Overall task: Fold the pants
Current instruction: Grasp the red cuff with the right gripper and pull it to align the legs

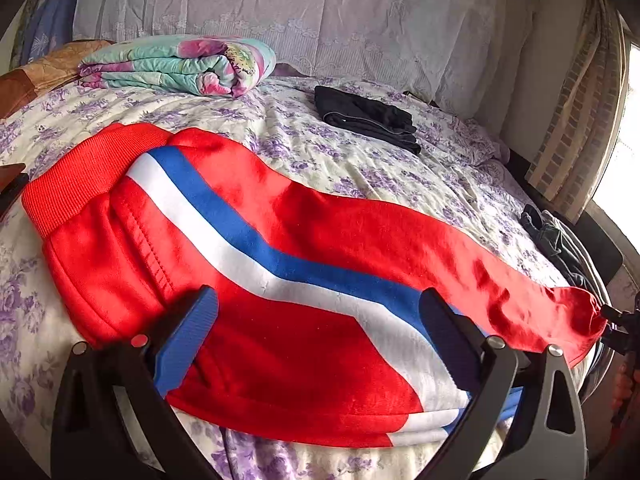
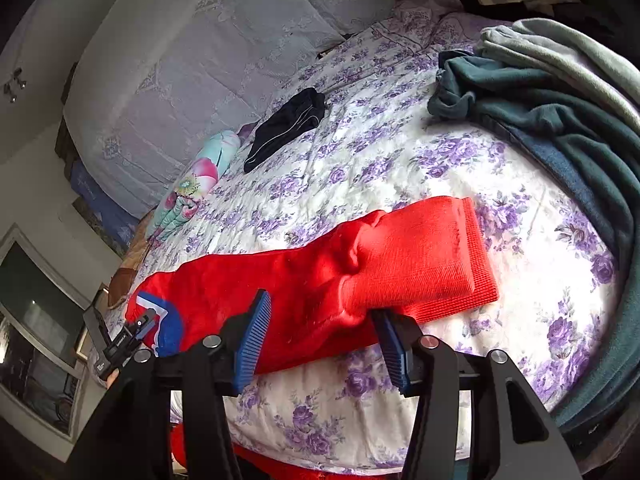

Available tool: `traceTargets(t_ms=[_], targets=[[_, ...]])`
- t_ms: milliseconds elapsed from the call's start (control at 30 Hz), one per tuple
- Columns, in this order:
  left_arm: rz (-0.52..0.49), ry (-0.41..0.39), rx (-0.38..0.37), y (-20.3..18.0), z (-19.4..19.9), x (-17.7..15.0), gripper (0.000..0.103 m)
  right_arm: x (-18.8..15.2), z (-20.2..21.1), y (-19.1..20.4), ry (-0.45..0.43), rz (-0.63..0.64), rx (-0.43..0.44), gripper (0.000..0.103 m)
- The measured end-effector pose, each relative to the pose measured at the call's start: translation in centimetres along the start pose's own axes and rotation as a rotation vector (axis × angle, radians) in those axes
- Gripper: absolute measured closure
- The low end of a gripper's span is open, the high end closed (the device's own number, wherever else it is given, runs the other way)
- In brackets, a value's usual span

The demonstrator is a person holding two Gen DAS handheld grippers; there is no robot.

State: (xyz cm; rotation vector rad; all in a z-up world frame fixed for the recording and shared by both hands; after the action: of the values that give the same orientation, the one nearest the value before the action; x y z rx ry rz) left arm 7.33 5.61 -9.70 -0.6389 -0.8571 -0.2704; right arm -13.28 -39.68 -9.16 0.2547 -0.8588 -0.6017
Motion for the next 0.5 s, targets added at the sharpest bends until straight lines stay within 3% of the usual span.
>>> traceTargets(t_ms=[100,233,267,333,400,500], targets=[[-0.029,0.017,0.041,-0.5,-0.3,-0.1,0.005,0.9,-0.2,-2.7,-0.031,-0.046,-0.061,0.051],[-0.026,0.011,0.1,-1.2,0.4,-0.2,0.005,0.4,1.1,-4.1,0.003,-0.068,-0.03,0.049],[-0.013,0.001,0.093,-1.5,0.9,-0.2,0.005,0.2,1.4,-4.2,0.029,-0.066,-0.025,0.039],[0.035,-0.025,-0.008,-2.3,2.0,0.0,0.005,-0.5,1.7,-4.3,0.071,-0.084,0.016,0.029],[0.071,-0.047,-0.103,-3.3,2.5,0.8,0.005,-1.0,1.1,-4.4,0.097,-0.114,0.062,0.029],[0.073,-0.019,-0.137,-5.0,1.1,2.6,0.005,-0.9,-0.9,-4.3,0.095,-0.152,0.101,0.028]])
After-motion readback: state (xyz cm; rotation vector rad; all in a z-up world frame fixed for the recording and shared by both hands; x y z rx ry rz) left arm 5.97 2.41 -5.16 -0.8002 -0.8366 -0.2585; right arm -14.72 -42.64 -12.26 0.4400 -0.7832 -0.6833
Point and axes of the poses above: each gripper's, at about its wrist camera, not at the fingertips, and z roughly against the way its jaws point, y to its left, x to its top, the point moved 1 cm from there along -z, roughly the way its jaws point, and after that the axes turned 13 degrees about -x, right-handed, at the moved point
